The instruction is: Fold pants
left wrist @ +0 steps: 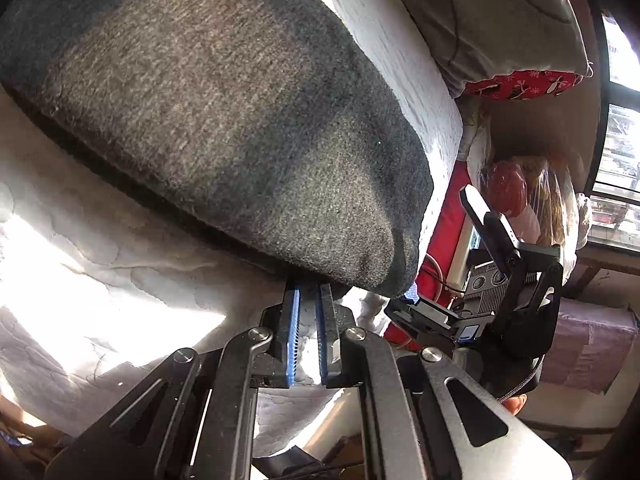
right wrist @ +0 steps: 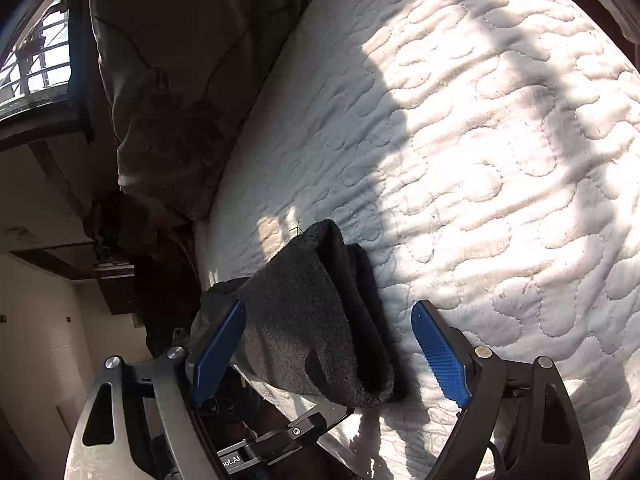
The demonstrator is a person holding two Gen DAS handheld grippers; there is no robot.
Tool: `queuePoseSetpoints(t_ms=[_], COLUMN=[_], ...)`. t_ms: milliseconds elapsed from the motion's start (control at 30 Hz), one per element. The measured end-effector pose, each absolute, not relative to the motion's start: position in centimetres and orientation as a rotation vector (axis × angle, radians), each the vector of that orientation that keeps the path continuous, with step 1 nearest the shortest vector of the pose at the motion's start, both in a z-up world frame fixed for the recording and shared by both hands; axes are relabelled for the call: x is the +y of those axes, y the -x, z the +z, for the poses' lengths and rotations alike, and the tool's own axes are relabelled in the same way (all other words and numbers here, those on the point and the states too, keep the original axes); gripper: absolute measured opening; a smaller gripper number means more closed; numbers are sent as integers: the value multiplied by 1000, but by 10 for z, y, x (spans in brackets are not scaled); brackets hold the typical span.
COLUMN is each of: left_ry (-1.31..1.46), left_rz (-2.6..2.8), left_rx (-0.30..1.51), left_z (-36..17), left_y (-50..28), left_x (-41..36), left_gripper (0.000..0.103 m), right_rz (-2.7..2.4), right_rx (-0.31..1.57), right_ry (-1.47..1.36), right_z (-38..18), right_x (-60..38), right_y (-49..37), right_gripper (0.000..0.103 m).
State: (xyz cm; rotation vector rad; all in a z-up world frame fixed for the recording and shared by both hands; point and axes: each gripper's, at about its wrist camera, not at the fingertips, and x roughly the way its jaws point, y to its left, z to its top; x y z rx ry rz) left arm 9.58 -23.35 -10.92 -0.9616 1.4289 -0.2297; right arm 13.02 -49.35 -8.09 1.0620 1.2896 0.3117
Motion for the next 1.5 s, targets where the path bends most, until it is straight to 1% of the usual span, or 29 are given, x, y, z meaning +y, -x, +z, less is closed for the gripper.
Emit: queuePoseSetpoints(t_ms=[67, 133, 233, 300, 367, 467, 500, 533, 567, 633, 733, 867, 967, 1100, 1200, 1233, 1333, 1367, 1400, 1433, 1467, 1500], left_ry=[991, 960, 977, 1002, 999, 1023, 1044, 1068, 1090, 1140, 1200, 1179, 1133, 1164, 1177, 1178, 1189, 1208, 1234, 1254, 1257, 1243], left_rz=[-219, -211, -192, -199, -193, -198, -194, -185, -168, -128, -91, -67, -51, -59, -76, -98, -158, -171, -188, -200, -212, -224], left_rx=[1407, 1379, 1380, 1386, 1373, 1339, 1310, 1286, 1267, 1261, 1294, 1339, 1312, 1308, 1306, 1311, 1332, 1340, 1348, 1354, 1355, 1349], left_z=[-107, -102, -102, -102, -96, -87, -84, -83, -83, -90, -107, -122, -119, -117, -115, -115, -119, -122, -126, -128, -129, -127], left_y=[-97, -102, -107, -102, -93, -86, -86, -88, -89, -88, -83, -92, -91, -96, -100, -101, -101, -102, -103, -103, -103, -103], left_x=[-231, -234, -236, -231, -225, -213, -208, -205, -202, -200, -204, -225, -232, -234, -237, -240, -241, -238, -234, -231, -231, -231], left_gripper=[4, 9, 12, 12, 19, 23, 32, 48, 57, 63, 63, 63, 63, 64, 63, 61, 45, 40, 37, 33, 32, 32], right_rz=[320, 321, 325, 330, 335, 336, 339, 341, 340, 340, 339, 353, 367, 407, 424, 430, 467, 478, 482, 477, 464, 447], right_rx=[1294, 1292, 1299, 1305, 1308, 1315, 1314, 1316, 1318, 1320, 1327, 1329, 1332, 1321, 1318, 1315, 1325, 1330, 1338, 1350, 1362, 1377], right_ry=[-1070, -1077, -1096, -1106, -1102, -1113, -1113, -1113, -1114, -1114, -1108, -1105, -1126, -1181, -1221, -1230, -1219, -1200, -1186, -1176, -1172, -1171], right_z=[-84, -87, -89, -91, -93, -94, -95, -95, -95, -96, -94, -93, -97, -104, -110, -111, -110, -108, -108, -110, -111, -115], right_x=[-496, -502, -502, -503, -504, -506, -506, -507, -507, -508, -506, -501, -500, -506, -510, -508, -498, -495, -493, -492, -492, -493], right_y=[-129, -127, -131, -132, -133, -134, -134, -134, -134, -135, -138, -143, -146, -146, -150, -152, -162, -164, -166, -166, -165, -164], right_gripper=[87, 87, 87, 87, 87, 87, 88, 88, 88, 88, 88, 88, 88, 86, 88, 88, 87, 82, 79, 73, 63, 56])
